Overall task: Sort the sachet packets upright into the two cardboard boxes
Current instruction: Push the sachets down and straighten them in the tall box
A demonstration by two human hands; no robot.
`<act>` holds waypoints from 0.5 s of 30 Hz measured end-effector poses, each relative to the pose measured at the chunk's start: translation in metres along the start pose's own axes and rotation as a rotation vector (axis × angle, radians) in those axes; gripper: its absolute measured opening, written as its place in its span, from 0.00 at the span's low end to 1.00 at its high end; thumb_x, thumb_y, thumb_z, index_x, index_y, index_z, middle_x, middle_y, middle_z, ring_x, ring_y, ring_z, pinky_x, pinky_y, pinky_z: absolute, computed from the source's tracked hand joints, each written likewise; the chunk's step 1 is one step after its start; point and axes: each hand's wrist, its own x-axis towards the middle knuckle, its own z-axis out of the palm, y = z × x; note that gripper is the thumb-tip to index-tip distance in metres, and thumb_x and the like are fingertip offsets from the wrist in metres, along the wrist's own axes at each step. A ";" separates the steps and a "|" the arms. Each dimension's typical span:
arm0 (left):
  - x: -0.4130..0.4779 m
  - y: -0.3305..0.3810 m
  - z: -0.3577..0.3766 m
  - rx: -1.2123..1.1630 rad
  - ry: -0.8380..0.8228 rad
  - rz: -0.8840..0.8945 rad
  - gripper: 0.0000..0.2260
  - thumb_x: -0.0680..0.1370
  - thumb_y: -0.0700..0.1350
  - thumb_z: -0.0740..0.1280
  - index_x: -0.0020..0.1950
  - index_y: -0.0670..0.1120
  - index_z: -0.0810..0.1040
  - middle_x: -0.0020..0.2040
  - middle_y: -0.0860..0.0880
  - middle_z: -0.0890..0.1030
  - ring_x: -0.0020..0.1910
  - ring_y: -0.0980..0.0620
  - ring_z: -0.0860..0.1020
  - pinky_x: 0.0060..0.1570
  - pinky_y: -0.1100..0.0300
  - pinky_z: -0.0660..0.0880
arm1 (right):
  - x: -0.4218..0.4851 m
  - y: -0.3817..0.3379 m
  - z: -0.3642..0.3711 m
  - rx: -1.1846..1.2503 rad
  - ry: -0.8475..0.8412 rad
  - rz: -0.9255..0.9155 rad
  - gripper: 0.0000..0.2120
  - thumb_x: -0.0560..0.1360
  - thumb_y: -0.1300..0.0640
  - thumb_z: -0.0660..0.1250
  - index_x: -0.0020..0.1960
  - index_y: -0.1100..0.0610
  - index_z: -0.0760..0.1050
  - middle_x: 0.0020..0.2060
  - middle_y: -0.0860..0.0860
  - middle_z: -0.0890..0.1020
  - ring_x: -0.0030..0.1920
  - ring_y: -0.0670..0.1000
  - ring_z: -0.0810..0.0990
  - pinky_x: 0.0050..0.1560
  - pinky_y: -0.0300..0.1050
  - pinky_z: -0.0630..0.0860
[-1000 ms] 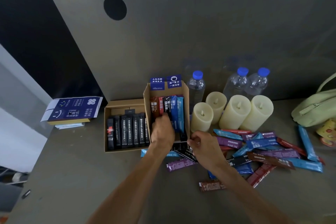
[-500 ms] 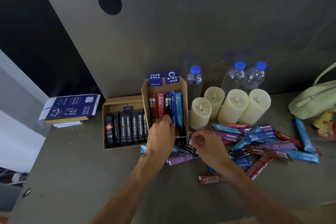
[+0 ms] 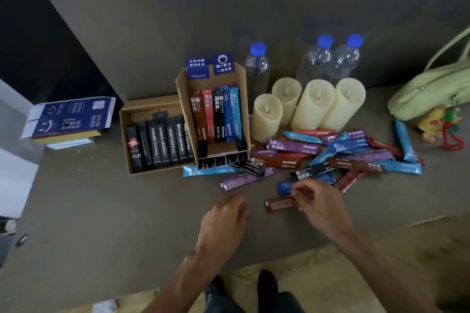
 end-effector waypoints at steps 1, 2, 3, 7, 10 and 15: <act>0.001 0.007 0.005 -0.001 -0.022 0.026 0.03 0.80 0.50 0.64 0.50 0.52 0.75 0.50 0.55 0.77 0.46 0.53 0.79 0.46 0.52 0.78 | -0.003 0.003 -0.002 0.008 0.010 0.010 0.04 0.76 0.62 0.71 0.48 0.53 0.82 0.39 0.42 0.82 0.37 0.39 0.82 0.42 0.35 0.79; 0.002 0.013 0.009 -0.001 -0.036 0.047 0.04 0.80 0.50 0.63 0.51 0.52 0.75 0.51 0.55 0.77 0.46 0.53 0.79 0.46 0.53 0.78 | -0.005 0.005 -0.003 0.009 0.020 0.020 0.04 0.76 0.62 0.71 0.47 0.53 0.82 0.39 0.42 0.83 0.37 0.40 0.82 0.43 0.38 0.80; 0.004 0.020 0.013 0.002 -0.040 0.063 0.04 0.80 0.50 0.63 0.52 0.52 0.75 0.52 0.54 0.76 0.47 0.52 0.79 0.47 0.54 0.78 | -0.007 0.006 -0.005 0.007 0.034 0.028 0.04 0.76 0.62 0.72 0.47 0.54 0.82 0.38 0.41 0.83 0.36 0.40 0.82 0.43 0.40 0.81; 0.011 0.042 0.026 0.034 -0.011 0.142 0.07 0.80 0.50 0.64 0.57 0.52 0.76 0.55 0.53 0.75 0.53 0.52 0.77 0.49 0.57 0.75 | -0.018 0.015 -0.013 0.030 0.091 0.065 0.04 0.75 0.64 0.72 0.45 0.55 0.83 0.38 0.42 0.84 0.38 0.41 0.82 0.44 0.43 0.82; 0.018 0.053 0.036 0.082 0.000 0.220 0.10 0.78 0.48 0.67 0.58 0.51 0.77 0.56 0.52 0.75 0.56 0.51 0.74 0.58 0.56 0.72 | -0.030 0.025 -0.021 0.055 0.130 0.115 0.05 0.75 0.63 0.72 0.46 0.54 0.83 0.39 0.41 0.83 0.38 0.38 0.82 0.43 0.38 0.82; 0.026 0.067 0.053 0.201 -0.068 0.238 0.13 0.78 0.47 0.66 0.62 0.52 0.73 0.61 0.52 0.73 0.60 0.50 0.70 0.62 0.55 0.67 | -0.048 0.037 -0.033 0.019 0.139 0.174 0.08 0.76 0.65 0.69 0.46 0.52 0.82 0.38 0.40 0.81 0.35 0.37 0.79 0.38 0.27 0.73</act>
